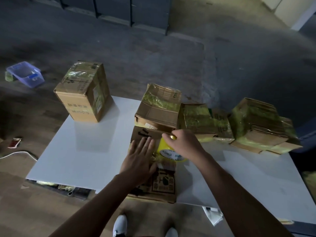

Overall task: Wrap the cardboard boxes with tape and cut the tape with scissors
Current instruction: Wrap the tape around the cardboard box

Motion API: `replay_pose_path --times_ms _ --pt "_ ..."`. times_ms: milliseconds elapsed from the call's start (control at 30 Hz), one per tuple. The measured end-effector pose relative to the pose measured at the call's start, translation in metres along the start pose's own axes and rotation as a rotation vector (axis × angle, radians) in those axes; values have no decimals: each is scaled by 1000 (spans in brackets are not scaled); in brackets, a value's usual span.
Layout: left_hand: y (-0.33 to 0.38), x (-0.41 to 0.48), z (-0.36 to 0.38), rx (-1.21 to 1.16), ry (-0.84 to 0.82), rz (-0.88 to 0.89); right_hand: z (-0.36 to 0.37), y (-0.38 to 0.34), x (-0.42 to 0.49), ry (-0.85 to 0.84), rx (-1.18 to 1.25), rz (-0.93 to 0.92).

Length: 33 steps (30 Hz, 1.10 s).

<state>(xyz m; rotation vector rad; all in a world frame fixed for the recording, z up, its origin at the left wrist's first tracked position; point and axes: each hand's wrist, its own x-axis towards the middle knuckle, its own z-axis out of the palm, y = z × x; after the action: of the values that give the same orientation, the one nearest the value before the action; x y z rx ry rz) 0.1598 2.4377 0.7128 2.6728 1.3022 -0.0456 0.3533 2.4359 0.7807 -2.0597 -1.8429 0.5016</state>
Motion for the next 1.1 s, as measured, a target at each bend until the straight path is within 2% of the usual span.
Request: replay_pose_path --times_ms 267,367,467,567,733,867,1100 --pt "-7 0 6 6 -19 1 4 30 -11 -145 453 141" --pt "-11 1 7 11 -17 -1 -1 25 -12 -91 381 77" --pt "-14 2 9 28 -30 3 -14 34 -14 7 104 12" --pt "-12 2 9 58 -65 1 -16 48 -24 -3 -74 47" --pt "12 8 -2 217 -106 -28 -1 52 -28 15 -108 84" --pt "47 9 8 74 -203 -19 4 61 -30 -15 -99 140" --pt "42 4 17 24 -148 -48 7 79 -40 23 35 23"
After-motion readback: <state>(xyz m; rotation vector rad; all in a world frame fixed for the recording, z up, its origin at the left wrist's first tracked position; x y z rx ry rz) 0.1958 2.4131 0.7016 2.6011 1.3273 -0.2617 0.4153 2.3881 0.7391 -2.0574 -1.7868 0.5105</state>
